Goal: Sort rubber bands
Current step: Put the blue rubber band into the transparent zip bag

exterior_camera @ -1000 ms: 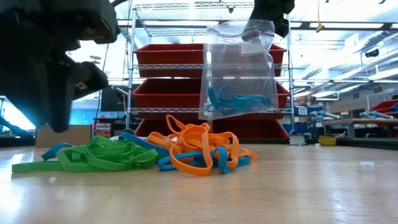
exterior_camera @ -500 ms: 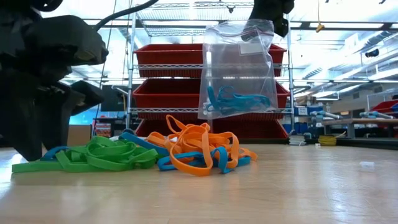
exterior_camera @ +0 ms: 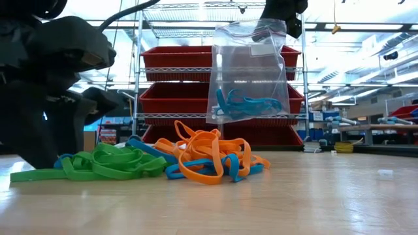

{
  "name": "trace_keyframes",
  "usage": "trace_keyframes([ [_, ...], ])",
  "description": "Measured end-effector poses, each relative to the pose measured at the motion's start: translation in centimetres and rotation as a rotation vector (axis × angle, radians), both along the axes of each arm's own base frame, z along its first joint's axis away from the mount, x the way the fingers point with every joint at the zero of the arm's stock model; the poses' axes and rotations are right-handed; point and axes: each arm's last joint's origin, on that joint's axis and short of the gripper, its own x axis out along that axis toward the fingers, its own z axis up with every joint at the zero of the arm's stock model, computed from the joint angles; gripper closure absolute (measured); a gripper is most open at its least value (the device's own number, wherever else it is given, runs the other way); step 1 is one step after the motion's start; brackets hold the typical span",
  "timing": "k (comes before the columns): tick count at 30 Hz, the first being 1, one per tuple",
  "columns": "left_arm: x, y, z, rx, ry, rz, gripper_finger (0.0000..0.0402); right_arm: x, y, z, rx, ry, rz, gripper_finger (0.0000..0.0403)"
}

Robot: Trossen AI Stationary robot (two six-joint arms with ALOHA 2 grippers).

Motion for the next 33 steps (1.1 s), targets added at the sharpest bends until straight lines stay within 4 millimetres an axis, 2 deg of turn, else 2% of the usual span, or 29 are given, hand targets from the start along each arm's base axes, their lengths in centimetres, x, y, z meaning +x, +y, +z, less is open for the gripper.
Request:
trace_keyframes([
  [2, 0.1, -0.1, -0.4, -0.002, 0.010, 0.006, 0.0313, 0.0, 0.0, 0.0, 0.000, -0.001, 0.000, 0.0403],
  [5, 0.1, -0.1, -0.6, -0.005, 0.016, 0.002, 0.0380, 0.0, 0.0, 0.0, 0.000, -0.002, 0.000, 0.0403],
  [6, 0.1, -0.1, -0.5, -0.005, 0.016, 0.002, 0.0388, 0.0, 0.0, 0.0, 0.000, -0.001, 0.001, 0.0403],
  [9, 0.0, -0.1, -0.3, -0.009, 0.013, 0.002, 0.0396, 0.0, 0.0, 0.0, 0.000, 0.000, 0.001, 0.0403],
  [14, 0.4, -0.3, 1.4, -0.012, -0.007, -0.003, 0.0399, 0.0, 0.0, 0.0, 0.000, 0.002, 0.001, 0.0403],
  [25, 3.0, -1.6, 9.7, 0.074, -0.130, -0.086, 0.0400, 0.0, 0.0, 0.0, 0.000, 0.001, 0.001, 0.0403],
  [27, 3.3, -1.7, 10.7, 0.109, -0.140, -0.094, 0.0401, 0.0, 0.0, 0.0, 0.001, 0.000, 0.001, 0.0403],
  [30, 3.5, -1.6, 11.5, 0.130, -0.145, -0.079, 0.0401, 0.0, 0.0, 0.0, 0.001, 0.000, 0.001, 0.0403],
  [33, 3.2, -1.2, 11.1, 0.161, -0.091, -0.075, 0.0400, 0.0, 0.0, 0.0, 0.000, 0.000, 0.001, 0.0403],
])
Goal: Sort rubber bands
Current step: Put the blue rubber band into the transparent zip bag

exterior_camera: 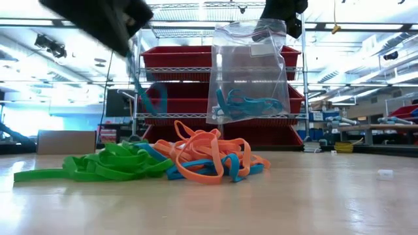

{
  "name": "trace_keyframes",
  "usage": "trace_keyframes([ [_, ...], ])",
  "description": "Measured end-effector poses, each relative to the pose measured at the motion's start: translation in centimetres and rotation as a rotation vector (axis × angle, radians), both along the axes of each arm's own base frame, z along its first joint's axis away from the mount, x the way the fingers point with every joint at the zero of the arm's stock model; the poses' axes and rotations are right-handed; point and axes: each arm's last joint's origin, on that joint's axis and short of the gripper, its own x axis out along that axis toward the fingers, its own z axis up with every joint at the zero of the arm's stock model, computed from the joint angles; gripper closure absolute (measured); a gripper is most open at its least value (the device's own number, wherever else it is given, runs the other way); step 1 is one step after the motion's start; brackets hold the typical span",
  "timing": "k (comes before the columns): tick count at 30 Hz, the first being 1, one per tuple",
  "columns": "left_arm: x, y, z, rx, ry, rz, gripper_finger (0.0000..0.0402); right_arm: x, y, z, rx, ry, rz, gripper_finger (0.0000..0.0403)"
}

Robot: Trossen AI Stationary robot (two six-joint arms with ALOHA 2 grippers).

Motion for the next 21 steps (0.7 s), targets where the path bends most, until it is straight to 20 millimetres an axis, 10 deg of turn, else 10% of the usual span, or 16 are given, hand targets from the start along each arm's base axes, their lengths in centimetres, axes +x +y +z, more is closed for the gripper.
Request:
trace_keyframes([
  [13, 1.4, 1.1, 0.9, 0.046, -0.123, 0.017, 0.0401, 0.0, 0.0, 0.0, -0.002, -0.002, 0.003, 0.0403],
  [21, 3.1, 1.7, 5.1, 0.153, -0.254, 0.018, 0.0401, 0.0, 0.0, 0.0, 0.000, -0.003, 0.001, 0.0403],
])
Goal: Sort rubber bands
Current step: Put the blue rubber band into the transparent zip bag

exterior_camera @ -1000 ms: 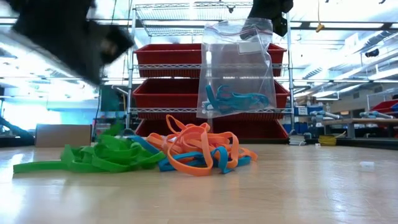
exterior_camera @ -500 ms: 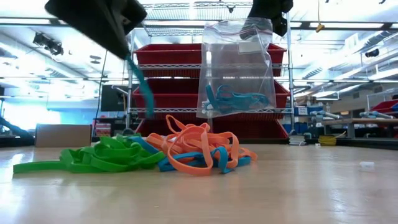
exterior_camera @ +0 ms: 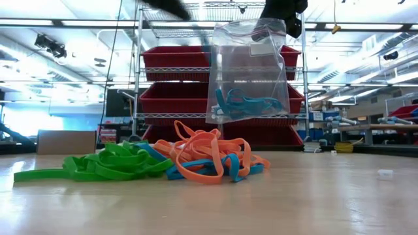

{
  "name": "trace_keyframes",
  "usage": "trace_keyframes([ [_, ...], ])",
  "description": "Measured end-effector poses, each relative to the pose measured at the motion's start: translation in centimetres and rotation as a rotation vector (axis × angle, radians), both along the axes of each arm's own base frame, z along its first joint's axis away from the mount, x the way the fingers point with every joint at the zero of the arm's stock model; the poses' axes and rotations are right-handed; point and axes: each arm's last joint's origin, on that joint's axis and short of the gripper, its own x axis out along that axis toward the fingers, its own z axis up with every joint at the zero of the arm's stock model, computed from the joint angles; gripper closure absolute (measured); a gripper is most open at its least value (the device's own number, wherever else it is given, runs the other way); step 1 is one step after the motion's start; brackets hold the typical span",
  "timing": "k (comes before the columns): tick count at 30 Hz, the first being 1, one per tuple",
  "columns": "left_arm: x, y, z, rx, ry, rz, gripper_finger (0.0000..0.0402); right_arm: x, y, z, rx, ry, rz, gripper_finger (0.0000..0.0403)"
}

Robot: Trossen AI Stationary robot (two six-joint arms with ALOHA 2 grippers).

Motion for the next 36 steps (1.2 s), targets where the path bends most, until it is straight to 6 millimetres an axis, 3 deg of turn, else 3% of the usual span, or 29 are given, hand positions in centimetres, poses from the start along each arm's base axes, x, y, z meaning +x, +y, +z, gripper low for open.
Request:
trace_keyframes([
  [8, 1.2, 0.6, 4.6, 0.052, -0.120, -0.030, 0.0401, 0.0, 0.0, 0.0, 0.000, 0.000, -0.001, 0.0403],
  [11, 1.5, 1.3, 5.3, 0.072, -0.136, -0.026, 0.0401, 0.0, 0.0, 0.0, 0.000, 0.000, -0.001, 0.0403],
  [23, 2.8, 5.0, 4.6, 0.113, -0.066, 0.076, 0.0401, 0.0, 0.0, 0.0, 0.001, -0.006, -0.001, 0.0403],
  [36, 4.3, 5.4, 3.9, 0.125, -0.094, 0.052, 0.0395, 0.1, 0.0, 0.1, 0.001, -0.020, 0.000, 0.0403],
])
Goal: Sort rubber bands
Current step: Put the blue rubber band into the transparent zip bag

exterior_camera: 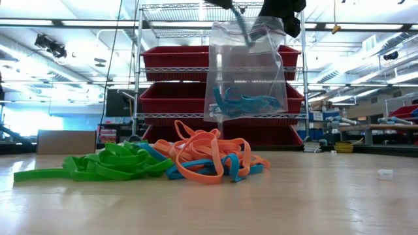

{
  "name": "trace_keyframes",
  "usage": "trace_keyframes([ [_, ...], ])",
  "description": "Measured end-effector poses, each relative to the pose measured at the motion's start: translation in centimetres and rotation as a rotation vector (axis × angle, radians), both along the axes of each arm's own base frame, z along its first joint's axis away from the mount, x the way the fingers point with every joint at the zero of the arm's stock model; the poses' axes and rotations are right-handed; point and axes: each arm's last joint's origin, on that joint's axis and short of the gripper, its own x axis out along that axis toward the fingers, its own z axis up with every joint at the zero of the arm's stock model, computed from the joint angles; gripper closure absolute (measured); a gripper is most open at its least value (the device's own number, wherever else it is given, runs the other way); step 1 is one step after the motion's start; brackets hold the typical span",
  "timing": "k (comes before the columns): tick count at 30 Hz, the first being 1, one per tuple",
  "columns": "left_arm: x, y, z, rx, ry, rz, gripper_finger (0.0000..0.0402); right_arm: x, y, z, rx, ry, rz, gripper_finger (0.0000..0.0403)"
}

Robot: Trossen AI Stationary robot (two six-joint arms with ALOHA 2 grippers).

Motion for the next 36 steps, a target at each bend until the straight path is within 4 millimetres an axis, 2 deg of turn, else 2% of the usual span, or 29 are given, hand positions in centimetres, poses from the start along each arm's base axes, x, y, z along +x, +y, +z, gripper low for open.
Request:
trace_keyframes([
  [6, 0.4, 0.0, -0.1, -0.008, -0.023, -0.004, 0.0368, 0.0, 0.0, 0.0, -0.001, -0.001, 0.002, 0.0403],
  [18, 0.5, -0.1, 0.0, -0.067, -0.050, 0.030, 0.0277, 0.0, 0.0, 0.0, -0.003, 0.000, 0.004, 0.0403],
  [25, 0.0, -1.1, -0.4, -0.178, -0.006, 0.004, 0.0264, 0.0, 0.1, 0.0, -0.003, 0.001, 0.007, 0.0403],
  [29, -0.7, -2.5, -2.0, -0.324, 0.080, -0.078, 0.0264, -0.1, 0.1, -0.1, -0.005, 0.010, 0.009, 0.0403],
  [32, -1.4, -3.6, -4.1, -0.380, 0.149, -0.124, 0.0264, -0.1, 0.1, -0.1, -0.004, 0.012, 0.009, 0.0403],
  [36, -2.4, -4.2, -7.1, -0.424, 0.198, -0.090, 0.0264, -0.1, 0.1, -0.1, -0.004, 0.010, 0.008, 0.0403],
])
